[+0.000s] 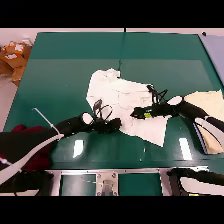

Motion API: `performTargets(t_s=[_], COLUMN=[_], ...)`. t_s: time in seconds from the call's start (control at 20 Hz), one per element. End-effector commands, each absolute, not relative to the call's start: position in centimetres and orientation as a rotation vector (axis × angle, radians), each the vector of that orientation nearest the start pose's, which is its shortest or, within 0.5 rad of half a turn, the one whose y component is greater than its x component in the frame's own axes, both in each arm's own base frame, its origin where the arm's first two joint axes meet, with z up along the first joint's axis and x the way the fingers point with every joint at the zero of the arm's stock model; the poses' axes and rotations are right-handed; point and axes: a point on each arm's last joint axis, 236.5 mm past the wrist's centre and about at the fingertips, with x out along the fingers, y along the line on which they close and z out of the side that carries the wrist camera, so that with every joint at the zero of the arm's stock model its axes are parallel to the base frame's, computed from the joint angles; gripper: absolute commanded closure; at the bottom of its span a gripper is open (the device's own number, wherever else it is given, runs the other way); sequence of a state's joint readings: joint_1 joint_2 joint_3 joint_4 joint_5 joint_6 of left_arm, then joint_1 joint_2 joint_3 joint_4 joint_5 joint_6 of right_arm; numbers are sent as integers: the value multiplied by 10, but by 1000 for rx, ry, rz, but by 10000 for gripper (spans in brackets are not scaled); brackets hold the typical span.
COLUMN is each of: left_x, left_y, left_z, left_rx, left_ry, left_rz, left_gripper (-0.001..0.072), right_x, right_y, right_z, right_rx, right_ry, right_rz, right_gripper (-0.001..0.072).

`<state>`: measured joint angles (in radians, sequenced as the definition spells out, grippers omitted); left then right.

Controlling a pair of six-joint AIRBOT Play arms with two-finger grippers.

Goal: Fold the shirts.

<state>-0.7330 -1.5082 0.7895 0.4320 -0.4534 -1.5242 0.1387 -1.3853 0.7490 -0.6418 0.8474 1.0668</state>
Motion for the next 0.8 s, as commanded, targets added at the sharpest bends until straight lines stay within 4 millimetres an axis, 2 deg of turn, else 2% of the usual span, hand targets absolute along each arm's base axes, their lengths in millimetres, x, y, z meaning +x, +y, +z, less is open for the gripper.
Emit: performTargets(t_s=[0.0, 0.1, 0.15, 0.25, 0.35, 0.4, 0.45, 0.5, 0.55, 0.6, 0.65, 0.75], left_x=[258, 272, 278, 284, 286, 286, 284, 282, 280, 282, 285, 293], left_y=[-349, -309, -287, -239, -196, -176, -159, -144, -135, -129, -125, -120], left_z=[-104, -98, -96, -91, -84, -82, -83, -85, -86, -86, -86, -88], left_rx=[-638, -588, -571, -516, -466, -444, -422, -403, -386, -373, -372, -359], left_ry=[1442, 1461, 1473, 1499, 1518, 1526, 1542, 1562, 1569, 1563, 1552, 1515], left_rz=[-540, -528, -503, -456, -407, -382, -357, -334, -334, -347, -346, -336], left_gripper=[684, 684, 684, 685, 684, 684, 684, 684, 684, 684, 684, 684], right_x=[321, 325, 334, 373, 430, 455, 478, 498, 514, 525, 536, 554], right_y=[205, 216, 216, 195, 138, 105, 71, 40, 17, 3, -5, -12], right_z=[-58, -8, 24, 96, 163, 183, 195, 195, 182, 159, 129, 70], right_rx=[503, 496, 473, 449, 472, 502, 531, 567, 597, 624, 653, 702], right_ry=[1330, 1297, 1232, 1013, 770, 676, 598, 548, 541, 564, 606, 680], right_rz=[658, 763, 799, 759, 607, 512, 418, 331, 269, 229, 199, 150], right_gripper=[697, 698, 698, 698, 698, 698, 698, 698, 698, 698, 698, 698])
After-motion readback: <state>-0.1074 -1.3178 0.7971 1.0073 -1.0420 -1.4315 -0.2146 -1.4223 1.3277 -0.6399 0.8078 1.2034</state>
